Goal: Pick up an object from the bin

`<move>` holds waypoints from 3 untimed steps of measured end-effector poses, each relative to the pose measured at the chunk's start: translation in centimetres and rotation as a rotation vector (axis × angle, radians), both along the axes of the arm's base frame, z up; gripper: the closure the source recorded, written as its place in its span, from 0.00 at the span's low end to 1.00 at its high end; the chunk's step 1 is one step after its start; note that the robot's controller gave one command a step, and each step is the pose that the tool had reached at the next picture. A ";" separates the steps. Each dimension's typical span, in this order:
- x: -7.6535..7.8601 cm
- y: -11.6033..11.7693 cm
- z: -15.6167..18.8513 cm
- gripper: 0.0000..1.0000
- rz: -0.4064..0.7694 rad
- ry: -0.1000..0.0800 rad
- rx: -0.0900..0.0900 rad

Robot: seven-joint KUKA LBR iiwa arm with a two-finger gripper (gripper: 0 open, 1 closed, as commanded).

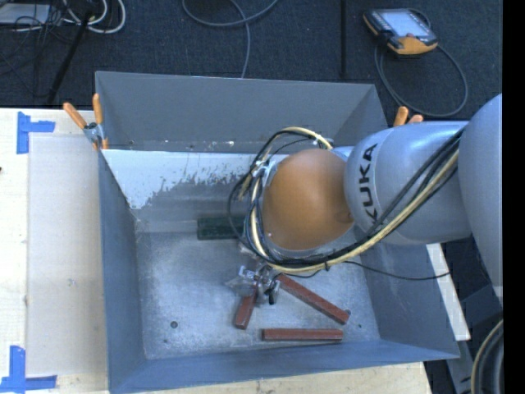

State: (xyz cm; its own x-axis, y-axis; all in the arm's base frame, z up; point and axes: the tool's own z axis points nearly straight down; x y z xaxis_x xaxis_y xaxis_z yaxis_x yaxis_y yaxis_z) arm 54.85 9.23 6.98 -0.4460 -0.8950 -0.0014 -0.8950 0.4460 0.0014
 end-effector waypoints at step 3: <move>0.0 0.1 1.8 1.00 -0.002 0.000 0.000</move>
Offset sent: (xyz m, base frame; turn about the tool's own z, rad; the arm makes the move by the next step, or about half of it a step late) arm 0.0000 0.0001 0.0276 0.0000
